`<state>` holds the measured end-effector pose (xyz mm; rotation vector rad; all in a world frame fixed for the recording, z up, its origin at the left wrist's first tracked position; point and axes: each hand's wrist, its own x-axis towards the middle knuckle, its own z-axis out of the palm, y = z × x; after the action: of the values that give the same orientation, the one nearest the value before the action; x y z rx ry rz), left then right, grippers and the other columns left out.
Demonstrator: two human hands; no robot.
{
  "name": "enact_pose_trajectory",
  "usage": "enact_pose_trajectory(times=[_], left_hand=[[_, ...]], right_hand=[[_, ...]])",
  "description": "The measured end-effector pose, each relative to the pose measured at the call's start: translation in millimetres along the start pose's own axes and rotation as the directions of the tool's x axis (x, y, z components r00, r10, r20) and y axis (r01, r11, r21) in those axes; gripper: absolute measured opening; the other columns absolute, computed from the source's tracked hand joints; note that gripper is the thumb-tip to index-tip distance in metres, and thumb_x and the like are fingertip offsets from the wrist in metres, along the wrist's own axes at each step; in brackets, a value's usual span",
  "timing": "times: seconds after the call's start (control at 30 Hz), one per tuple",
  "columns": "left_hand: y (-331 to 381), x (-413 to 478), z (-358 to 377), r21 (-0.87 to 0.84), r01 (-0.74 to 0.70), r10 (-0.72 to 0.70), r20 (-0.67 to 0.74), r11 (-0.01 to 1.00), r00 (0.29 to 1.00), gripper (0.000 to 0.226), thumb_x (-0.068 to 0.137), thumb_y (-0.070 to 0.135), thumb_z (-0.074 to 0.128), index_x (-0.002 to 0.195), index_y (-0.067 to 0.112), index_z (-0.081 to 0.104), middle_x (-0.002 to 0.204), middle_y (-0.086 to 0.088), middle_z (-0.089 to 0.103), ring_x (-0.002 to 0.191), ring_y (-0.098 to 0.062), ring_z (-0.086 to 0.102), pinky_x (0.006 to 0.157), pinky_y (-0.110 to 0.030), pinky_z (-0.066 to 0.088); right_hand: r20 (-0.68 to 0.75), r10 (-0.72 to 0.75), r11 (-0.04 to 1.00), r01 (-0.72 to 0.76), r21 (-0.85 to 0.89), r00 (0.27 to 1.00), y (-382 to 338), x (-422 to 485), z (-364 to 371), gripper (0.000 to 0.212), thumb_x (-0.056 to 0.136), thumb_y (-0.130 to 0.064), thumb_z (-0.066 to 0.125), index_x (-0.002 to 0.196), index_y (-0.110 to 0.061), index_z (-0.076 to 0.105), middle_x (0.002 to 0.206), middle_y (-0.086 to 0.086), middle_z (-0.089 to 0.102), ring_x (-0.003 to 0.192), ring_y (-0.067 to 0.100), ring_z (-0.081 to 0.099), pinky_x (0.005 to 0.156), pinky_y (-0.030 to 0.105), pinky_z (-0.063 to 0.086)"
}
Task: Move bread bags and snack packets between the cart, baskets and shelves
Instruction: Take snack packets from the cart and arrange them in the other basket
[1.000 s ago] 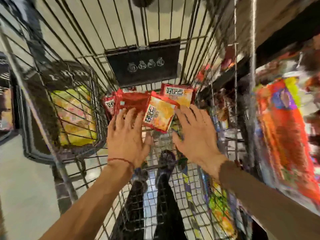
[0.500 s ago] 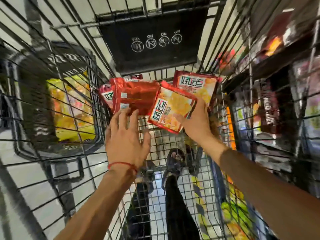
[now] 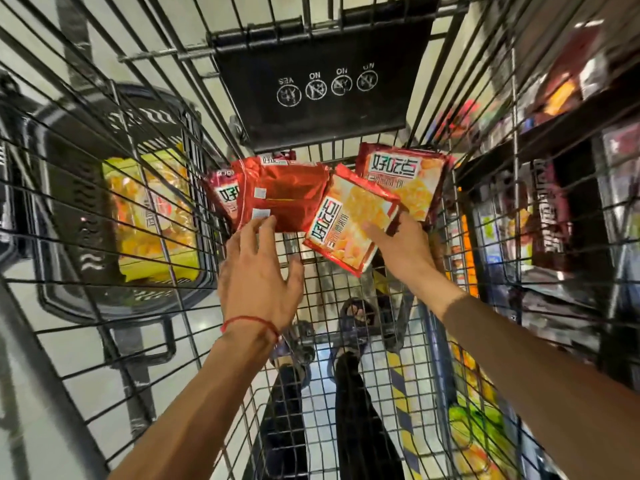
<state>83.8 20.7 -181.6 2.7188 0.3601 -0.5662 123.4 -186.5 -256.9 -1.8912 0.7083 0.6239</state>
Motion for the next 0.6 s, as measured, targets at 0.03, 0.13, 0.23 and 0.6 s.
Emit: enact_pose_trajectory(times=[0.03, 0.13, 0.23, 0.6], left_hand=[[-1.3, 1.3, 0.9, -0.032, 0.008, -0.009, -0.016, 0.999, 1.000, 0.065, 0.098, 0.042, 0.054, 0.155, 0.022, 0.031, 0.157, -0.001, 0.033, 0.144, -0.023, 0.031, 0.115, -0.048, 0.036], [-2.6, 9.0, 2.3, -0.153, 0.013, -0.021, -0.054, 0.988, 0.998, 0.079, 0.098, 0.037, 0.058, 0.161, 0.017, 0.016, 0.167, -0.002, 0.017, 0.152, -0.023, 0.023, 0.120, -0.038, 0.026], [2.3, 22.0, 3.5, -0.269, 0.027, -0.043, -0.051, 0.963, 0.998, 0.093, 0.098, 0.031, 0.063, 0.163, 0.014, -0.001, 0.171, -0.006, 0.005, 0.157, -0.022, 0.013, 0.124, -0.034, 0.012], [14.6, 43.1, 1.3, -0.506, 0.075, -0.107, -0.034, 0.859, 0.994, 0.071, 0.094, 0.030, 0.071, 0.155, 0.028, 0.034, 0.132, 0.002, 0.032, 0.127, -0.021, 0.049, 0.119, -0.043, 0.039]], right_hand=[[-0.003, -0.008, 0.999, 0.008, 0.043, 1.000, -1.0, -1.7, -0.7, 0.039, 0.100, -0.040, 0.069, 0.130, -0.019, 0.058, 0.125, -0.001, 0.066, 0.115, 0.019, 0.063, 0.098, 0.037, 0.051], [-0.055, -0.056, 0.987, 0.063, 0.148, 0.997, -7.9, -8.6, -8.5, 0.026, 0.105, -0.037, 0.060, 0.124, -0.019, 0.055, 0.111, -0.008, 0.064, 0.102, 0.009, 0.062, 0.087, 0.030, 0.049], [-0.069, -0.065, 0.969, 0.079, 0.234, 0.996, -9.4, -11.7, -18.4, 0.029, 0.107, -0.037, 0.057, 0.127, -0.016, 0.055, 0.115, -0.009, 0.069, 0.104, 0.006, 0.067, 0.088, 0.031, 0.055], [-0.096, -0.103, 0.945, 0.128, 0.302, 0.990, -16.8, -21.7, -42.9, 0.007, 0.105, -0.031, 0.063, 0.107, -0.034, 0.057, 0.117, -0.005, 0.071, 0.115, 0.020, 0.068, 0.104, 0.055, 0.053]])
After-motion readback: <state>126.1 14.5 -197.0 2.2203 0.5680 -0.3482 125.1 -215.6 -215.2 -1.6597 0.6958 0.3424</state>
